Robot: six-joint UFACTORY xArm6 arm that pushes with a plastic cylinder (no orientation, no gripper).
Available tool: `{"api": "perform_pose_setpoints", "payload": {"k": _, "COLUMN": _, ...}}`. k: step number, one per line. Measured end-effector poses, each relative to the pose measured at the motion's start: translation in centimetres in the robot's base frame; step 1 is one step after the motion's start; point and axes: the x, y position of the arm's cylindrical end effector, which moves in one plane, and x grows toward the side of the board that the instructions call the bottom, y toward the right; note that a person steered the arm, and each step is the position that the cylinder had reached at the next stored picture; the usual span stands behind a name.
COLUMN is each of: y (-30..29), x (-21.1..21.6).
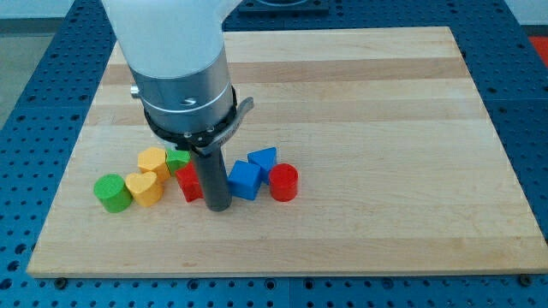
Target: Slide the yellow heart up towards the top
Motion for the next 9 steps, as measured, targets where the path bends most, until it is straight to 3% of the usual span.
{"api": "perform_pose_setpoints", "payload": {"k": 2, "y": 0.0, "x": -3.7}}
{"api": "perform_pose_setpoints", "payload": {"k": 5, "y": 2.8, "x": -5.0}}
{"api": "perform_pose_setpoints", "payload": {"k": 7, "y": -0.3, "x": -0.5}}
{"api": "perform_pose_setpoints", "payload": {"k": 9, "y": -10.4, "x": 5.0}}
